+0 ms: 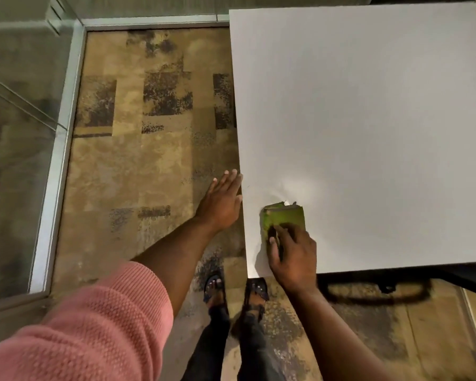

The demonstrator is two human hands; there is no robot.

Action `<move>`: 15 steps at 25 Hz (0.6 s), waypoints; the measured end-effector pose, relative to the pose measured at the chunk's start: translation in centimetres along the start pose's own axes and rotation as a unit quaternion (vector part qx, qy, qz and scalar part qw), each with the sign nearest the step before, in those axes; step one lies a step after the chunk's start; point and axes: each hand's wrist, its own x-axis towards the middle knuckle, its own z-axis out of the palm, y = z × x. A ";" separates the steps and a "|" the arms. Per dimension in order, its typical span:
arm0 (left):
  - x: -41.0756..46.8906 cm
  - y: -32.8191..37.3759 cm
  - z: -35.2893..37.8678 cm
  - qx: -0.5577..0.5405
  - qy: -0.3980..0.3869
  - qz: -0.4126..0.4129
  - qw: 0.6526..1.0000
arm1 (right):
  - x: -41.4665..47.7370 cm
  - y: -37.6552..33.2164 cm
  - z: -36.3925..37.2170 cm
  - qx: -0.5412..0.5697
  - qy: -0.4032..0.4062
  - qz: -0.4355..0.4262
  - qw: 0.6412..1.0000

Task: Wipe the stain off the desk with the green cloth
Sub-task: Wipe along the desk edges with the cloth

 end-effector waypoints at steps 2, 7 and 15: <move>2.9 -0.1 -0.4 -0.005 0.012 0.016 1.000 | 0.6 0.5 0.7 -0.030 -0.020 -0.017 0.999; 10.4 -0.3 -1.6 0.052 -0.018 0.055 0.997 | 1.2 1.3 3.5 -0.112 -0.070 -0.020 0.991; 14.1 -2.4 -1.6 0.113 -0.045 0.106 0.987 | 5.4 0.4 4.7 -0.116 -0.028 0.034 0.992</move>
